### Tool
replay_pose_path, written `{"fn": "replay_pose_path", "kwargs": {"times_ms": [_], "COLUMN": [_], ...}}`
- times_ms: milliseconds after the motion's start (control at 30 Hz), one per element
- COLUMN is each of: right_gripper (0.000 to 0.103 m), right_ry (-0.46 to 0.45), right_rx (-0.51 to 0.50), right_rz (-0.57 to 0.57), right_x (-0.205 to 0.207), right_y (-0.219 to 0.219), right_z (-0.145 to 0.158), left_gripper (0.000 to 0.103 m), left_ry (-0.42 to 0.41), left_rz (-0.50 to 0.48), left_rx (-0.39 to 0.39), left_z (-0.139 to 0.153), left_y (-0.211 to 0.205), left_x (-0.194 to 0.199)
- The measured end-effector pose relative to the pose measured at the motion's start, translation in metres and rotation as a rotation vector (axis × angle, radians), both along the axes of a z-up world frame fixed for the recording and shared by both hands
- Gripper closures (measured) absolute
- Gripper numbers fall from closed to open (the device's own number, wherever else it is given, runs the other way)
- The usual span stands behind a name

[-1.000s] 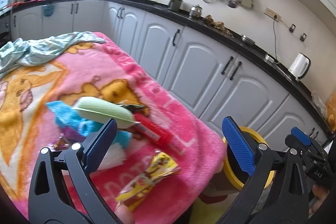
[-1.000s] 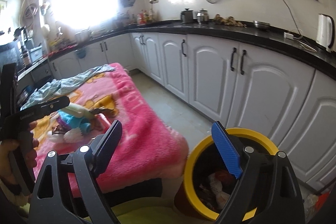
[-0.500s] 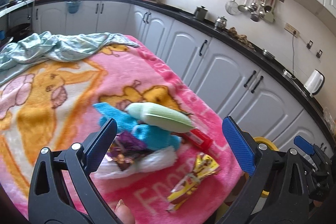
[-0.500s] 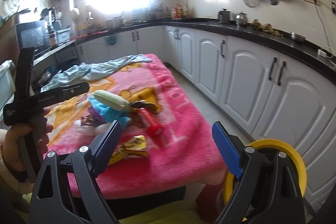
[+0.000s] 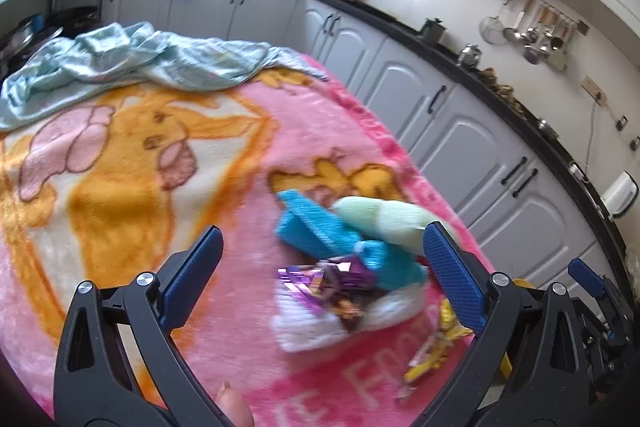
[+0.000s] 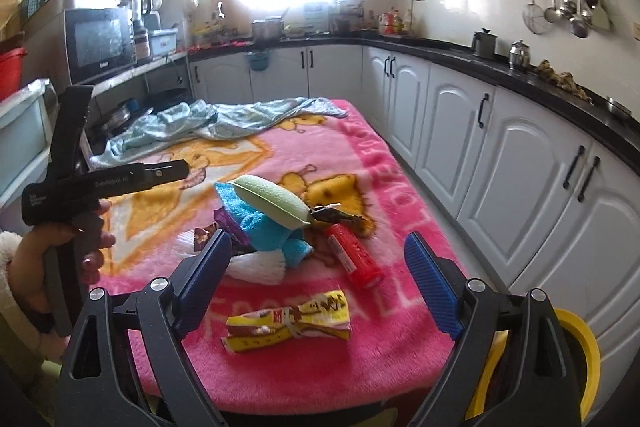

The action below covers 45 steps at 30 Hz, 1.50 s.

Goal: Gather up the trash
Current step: 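Grasp the purple wrapper with the left tool while the right tool grasps the green sponge, then carry the purple wrapper and green sponge over the yellow bin and open both tools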

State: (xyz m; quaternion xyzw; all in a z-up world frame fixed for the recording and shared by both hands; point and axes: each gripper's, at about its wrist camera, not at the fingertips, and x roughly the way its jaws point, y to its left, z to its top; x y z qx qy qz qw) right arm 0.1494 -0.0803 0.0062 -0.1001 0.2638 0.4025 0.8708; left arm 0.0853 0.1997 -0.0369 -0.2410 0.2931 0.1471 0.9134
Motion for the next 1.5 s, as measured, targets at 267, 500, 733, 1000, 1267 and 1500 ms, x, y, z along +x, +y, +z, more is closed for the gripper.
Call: {"fn": "replay_pose_path", "kwargs": {"times_ms": [267,500,733,1000,1267,1500], "right_gripper": [0.017,0.017,0.019,0.044,0.067,0.067], "right_ry": [0.002,0.01,0.001,0.083,0.11,0.115], "right_rx": [-0.086,-0.164,-0.215,-0.231,-0.214,-0.129], "right_rz": [0.055,0.132,0.201,0.24,0.236,0.202], "right_x": [0.023,0.047,0.059,0.071,0.066,0.062], "right_y": [0.044,0.077,0.106,0.121,0.117,0.098], "right_z": [-0.022,-0.042,-0.052,-0.063,-0.066,-0.047], "left_gripper": [0.032,0.044,0.047,0.057,0.064,0.067], "left_ry": [0.077,0.143,0.194,0.187,0.21,0.222], "left_rz": [-0.048,-0.186,-0.276,-0.339,-0.362,-0.376], "left_rx": [-0.07,-0.13,-0.153,-0.215,-0.165,-0.128], "left_z": [-0.03,-0.057,-0.076,-0.086,-0.081,-0.077], "left_y": [0.03,0.028,0.027,0.031,0.023,0.015], "left_x": [0.007,0.026,0.045,0.05,0.049,0.042]}}
